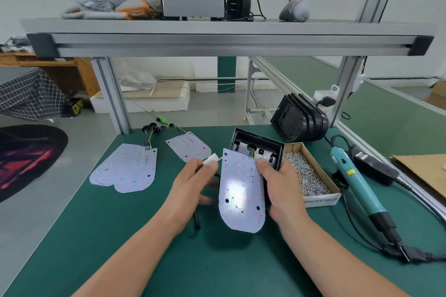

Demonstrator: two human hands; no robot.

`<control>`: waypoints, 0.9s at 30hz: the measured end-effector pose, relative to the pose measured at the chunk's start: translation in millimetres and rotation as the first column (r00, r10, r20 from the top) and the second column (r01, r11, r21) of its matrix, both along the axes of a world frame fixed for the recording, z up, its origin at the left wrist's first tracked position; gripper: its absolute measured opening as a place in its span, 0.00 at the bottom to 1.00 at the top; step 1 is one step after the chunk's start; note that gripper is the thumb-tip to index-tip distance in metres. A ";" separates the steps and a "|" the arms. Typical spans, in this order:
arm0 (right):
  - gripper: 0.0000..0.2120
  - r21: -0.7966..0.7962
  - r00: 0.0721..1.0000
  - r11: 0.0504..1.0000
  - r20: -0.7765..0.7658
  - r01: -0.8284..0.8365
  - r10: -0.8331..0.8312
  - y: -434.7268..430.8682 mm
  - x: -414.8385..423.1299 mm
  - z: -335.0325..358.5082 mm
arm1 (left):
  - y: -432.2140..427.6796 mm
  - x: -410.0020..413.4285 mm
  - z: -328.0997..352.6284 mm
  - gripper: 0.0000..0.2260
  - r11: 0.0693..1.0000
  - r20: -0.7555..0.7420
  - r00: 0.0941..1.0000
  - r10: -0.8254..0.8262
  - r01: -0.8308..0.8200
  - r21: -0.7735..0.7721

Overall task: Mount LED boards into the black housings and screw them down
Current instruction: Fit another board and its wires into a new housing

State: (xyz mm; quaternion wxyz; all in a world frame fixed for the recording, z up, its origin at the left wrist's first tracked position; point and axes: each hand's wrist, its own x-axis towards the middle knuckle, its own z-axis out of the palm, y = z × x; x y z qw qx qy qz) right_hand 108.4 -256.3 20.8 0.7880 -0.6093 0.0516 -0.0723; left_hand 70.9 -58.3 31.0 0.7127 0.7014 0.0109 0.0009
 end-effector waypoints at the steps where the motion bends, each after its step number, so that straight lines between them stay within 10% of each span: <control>1: 0.05 -0.010 1.000 1.000 0.004 0.002 -0.002 0.4 0.2 -0.8 | -0.1 -0.8 -1.3 0.28 0.999 0.011 0.999 -0.039 0.039 -0.006; 14: 0.19 -0.280 0.998 0.960 0.060 -0.005 0.023 3.9 -9.6 8.3 | -14.1 1.4 -13.1 0.03 0.937 0.208 0.940 0.269 -0.306 0.170; 27: 0.35 -0.428 0.905 0.829 0.055 -0.361 0.422 3.5 -13.2 10.6 | -18.6 0.6 -10.8 0.16 0.893 0.182 0.898 0.400 -0.426 0.143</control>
